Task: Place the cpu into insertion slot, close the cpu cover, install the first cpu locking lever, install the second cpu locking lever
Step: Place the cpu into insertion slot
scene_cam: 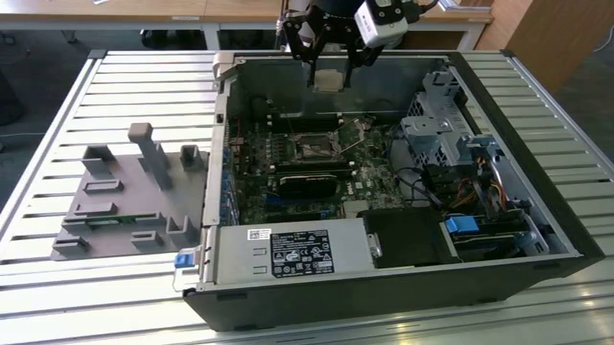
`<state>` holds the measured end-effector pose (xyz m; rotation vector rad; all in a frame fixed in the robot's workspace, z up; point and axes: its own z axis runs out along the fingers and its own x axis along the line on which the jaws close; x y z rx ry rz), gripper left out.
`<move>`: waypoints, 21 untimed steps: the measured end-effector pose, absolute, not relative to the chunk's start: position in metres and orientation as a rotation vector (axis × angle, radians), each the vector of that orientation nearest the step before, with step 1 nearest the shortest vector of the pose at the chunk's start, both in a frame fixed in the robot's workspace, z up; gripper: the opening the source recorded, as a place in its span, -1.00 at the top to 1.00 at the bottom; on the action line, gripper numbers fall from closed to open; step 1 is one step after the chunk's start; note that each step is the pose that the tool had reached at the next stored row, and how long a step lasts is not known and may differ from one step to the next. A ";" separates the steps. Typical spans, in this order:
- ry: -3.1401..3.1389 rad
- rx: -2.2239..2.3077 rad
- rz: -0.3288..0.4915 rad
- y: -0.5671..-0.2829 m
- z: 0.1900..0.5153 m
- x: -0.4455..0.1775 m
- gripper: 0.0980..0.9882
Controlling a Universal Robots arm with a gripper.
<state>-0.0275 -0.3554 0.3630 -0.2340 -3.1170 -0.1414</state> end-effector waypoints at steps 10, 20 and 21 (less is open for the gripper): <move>-3.115 -0.265 -0.142 -0.355 0.363 -0.027 0.00; -3.114 -0.294 -0.142 -0.355 0.363 -0.027 0.00; -3.114 -0.297 -0.142 -0.355 0.363 -0.027 0.00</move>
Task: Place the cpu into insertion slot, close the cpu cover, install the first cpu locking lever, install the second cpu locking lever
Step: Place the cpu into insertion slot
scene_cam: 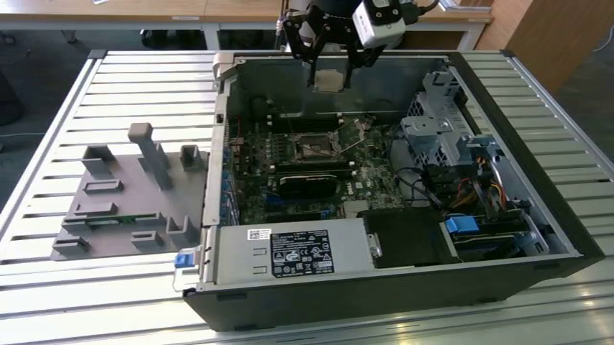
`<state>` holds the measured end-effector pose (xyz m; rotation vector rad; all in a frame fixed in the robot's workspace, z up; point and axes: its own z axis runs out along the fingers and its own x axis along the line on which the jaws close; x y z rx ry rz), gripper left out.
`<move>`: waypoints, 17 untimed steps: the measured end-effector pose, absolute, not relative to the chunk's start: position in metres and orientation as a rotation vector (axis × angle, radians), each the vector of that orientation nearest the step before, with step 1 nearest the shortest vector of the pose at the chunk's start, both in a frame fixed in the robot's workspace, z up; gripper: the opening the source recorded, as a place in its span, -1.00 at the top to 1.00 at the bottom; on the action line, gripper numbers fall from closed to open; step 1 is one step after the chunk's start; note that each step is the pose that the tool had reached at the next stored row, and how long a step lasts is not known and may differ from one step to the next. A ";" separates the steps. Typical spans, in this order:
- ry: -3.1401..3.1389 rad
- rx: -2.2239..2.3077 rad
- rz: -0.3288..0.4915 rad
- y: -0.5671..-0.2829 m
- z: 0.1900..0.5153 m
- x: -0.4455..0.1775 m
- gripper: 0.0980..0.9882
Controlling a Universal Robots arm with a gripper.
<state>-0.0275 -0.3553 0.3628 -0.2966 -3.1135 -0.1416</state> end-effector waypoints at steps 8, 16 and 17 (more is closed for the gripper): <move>-3.111 -0.334 -0.140 -0.355 0.363 -0.027 0.00; -3.109 -0.364 -0.140 -0.355 0.363 -0.027 0.00; -3.108 -0.367 -0.140 -0.355 0.363 -0.027 0.00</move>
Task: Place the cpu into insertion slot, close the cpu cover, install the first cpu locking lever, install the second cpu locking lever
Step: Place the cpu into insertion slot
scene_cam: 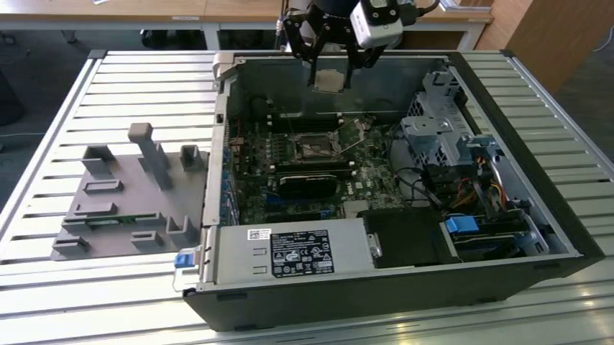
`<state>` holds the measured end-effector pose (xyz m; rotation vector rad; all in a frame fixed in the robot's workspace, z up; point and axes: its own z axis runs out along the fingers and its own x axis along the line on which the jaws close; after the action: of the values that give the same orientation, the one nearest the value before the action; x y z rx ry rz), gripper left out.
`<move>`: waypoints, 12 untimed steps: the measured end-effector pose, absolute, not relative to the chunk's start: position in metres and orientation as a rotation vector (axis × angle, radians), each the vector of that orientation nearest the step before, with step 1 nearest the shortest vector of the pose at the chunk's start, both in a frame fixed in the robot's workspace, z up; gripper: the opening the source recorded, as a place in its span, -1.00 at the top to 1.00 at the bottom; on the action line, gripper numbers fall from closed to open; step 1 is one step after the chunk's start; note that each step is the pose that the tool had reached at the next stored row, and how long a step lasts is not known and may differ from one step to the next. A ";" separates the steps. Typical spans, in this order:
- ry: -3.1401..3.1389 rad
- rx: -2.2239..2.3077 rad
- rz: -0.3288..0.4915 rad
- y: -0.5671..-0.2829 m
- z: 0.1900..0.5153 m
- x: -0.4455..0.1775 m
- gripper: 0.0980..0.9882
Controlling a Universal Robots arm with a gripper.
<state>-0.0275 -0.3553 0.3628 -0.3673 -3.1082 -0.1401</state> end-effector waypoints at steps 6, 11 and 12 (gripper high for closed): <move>-3.106 -0.388 -0.140 -0.355 0.363 -0.027 0.00; -3.105 -0.405 -0.140 -0.355 0.363 -0.027 0.00; -3.104 -0.411 -0.140 -0.355 0.363 -0.027 0.00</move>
<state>-0.0275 -0.3553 0.3627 -0.4106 -3.1041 -0.1403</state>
